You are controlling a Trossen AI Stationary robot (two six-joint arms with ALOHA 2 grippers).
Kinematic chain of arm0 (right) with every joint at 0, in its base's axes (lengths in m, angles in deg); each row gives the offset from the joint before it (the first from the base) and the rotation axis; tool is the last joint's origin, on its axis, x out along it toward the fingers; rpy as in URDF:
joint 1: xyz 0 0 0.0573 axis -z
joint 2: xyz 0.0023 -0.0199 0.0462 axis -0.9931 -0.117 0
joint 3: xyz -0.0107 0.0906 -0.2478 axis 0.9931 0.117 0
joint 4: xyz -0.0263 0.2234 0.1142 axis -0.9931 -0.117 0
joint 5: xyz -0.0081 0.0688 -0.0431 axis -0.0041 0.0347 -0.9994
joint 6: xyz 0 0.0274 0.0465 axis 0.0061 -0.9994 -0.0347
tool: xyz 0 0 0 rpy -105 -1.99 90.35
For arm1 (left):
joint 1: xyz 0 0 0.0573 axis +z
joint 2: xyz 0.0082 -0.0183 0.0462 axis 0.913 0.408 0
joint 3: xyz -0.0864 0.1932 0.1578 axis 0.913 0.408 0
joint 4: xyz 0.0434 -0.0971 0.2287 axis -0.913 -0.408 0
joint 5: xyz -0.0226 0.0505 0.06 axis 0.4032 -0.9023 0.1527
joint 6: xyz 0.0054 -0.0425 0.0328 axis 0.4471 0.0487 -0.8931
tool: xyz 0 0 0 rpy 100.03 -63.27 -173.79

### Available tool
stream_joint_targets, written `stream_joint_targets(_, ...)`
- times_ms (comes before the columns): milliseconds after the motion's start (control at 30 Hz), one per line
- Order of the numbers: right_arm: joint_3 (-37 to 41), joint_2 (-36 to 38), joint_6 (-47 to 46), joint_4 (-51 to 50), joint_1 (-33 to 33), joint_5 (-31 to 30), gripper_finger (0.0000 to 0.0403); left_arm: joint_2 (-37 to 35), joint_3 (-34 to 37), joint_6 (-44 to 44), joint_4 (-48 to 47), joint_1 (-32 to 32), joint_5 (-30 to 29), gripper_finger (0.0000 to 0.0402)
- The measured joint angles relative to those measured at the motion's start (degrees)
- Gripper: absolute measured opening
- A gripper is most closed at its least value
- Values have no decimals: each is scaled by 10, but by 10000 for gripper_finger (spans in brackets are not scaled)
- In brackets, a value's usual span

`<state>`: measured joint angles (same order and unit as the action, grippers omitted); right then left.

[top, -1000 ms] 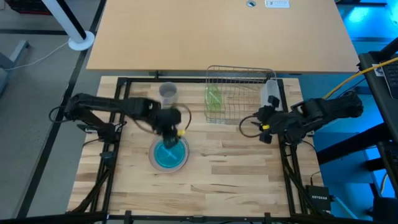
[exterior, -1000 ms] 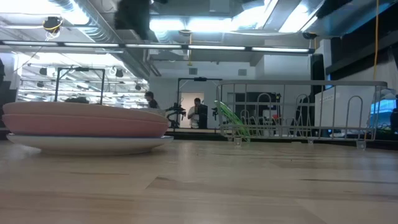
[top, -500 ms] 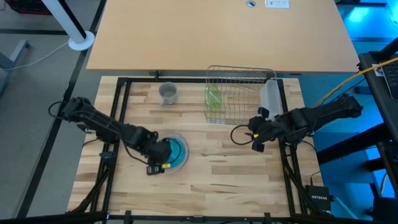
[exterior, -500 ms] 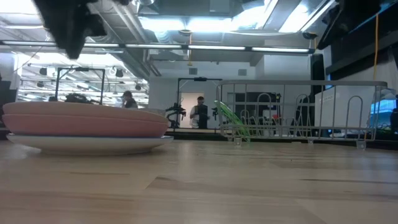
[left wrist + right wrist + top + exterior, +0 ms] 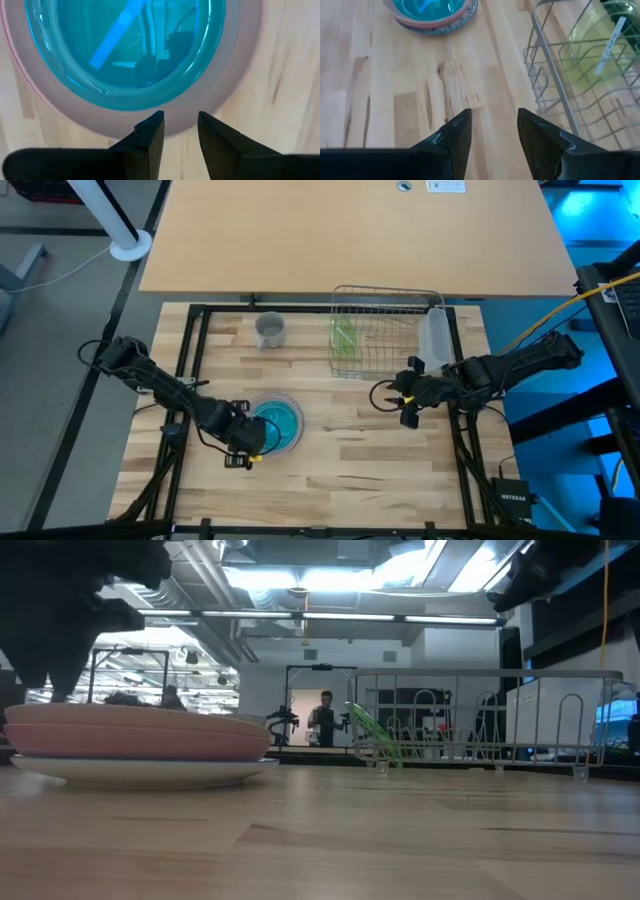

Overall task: Sort dishes
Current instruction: Put the blue plate into the dish rack

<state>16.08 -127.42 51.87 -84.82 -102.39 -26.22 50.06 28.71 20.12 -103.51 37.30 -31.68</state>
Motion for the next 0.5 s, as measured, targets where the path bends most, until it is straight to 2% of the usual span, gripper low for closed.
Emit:
stream_joint_targets(233,0,0,0,9,0,0,163,0,18,-34,29,-12,-52,111)
stream_joint_targets(500,0,0,0,30,0,-1,163,0,36,-75,57,-15,-54,111)
